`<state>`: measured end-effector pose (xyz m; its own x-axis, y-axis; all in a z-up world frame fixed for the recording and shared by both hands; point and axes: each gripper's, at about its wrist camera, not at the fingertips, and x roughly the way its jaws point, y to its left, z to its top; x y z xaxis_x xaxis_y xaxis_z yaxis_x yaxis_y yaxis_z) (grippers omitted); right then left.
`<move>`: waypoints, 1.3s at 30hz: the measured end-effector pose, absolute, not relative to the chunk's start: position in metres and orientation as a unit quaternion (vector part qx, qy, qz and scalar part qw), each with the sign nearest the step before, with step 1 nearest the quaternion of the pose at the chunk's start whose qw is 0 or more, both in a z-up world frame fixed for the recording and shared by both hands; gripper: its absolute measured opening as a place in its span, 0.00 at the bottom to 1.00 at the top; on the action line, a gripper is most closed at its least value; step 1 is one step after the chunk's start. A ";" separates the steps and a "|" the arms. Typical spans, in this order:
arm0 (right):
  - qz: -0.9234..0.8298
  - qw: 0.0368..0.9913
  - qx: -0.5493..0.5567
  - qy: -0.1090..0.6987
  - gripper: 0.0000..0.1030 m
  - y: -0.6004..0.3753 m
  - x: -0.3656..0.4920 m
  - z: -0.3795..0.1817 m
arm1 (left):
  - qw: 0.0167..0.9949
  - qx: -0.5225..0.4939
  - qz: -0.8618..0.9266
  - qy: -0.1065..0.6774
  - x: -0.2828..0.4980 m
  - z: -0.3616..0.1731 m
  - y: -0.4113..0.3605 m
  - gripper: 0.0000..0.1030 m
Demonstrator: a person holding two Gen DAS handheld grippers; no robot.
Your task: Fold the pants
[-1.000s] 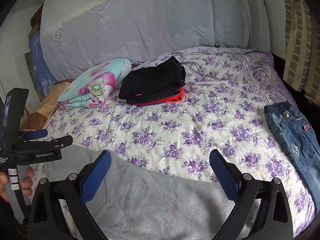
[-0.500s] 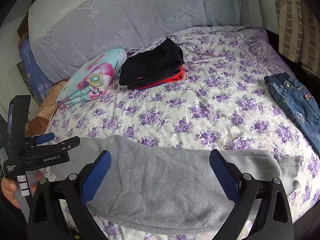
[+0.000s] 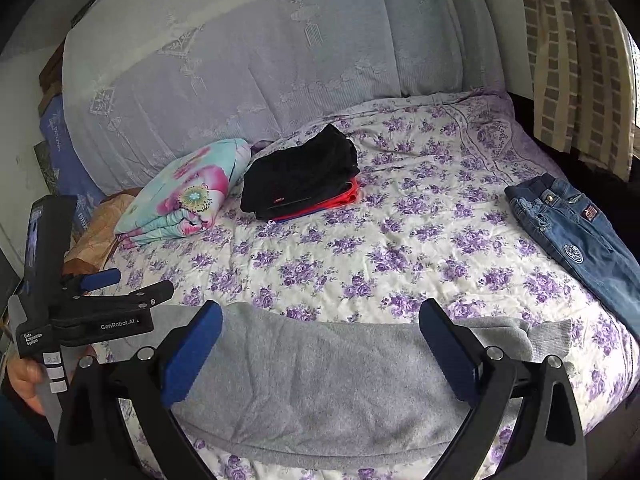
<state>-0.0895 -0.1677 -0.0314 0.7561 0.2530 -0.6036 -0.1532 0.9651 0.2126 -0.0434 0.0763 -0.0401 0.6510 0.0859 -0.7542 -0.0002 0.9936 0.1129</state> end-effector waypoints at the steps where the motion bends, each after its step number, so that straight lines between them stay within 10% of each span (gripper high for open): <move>1: 0.105 0.934 0.077 0.332 0.96 -0.169 -0.091 -0.031 | 0.908 0.051 0.020 0.416 -0.043 -0.039 0.075 0.95; 39: 0.134 0.916 0.049 0.376 0.96 -0.193 -0.044 -0.066 | 0.884 0.061 0.049 0.461 -0.020 -0.080 0.058 0.95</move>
<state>-0.0440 -0.1933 -0.0665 0.6814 0.2824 -0.6753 -0.2090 0.9592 0.1903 -0.0204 0.0576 -0.0805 0.5696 0.1419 -0.8096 -0.0296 0.9879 0.1523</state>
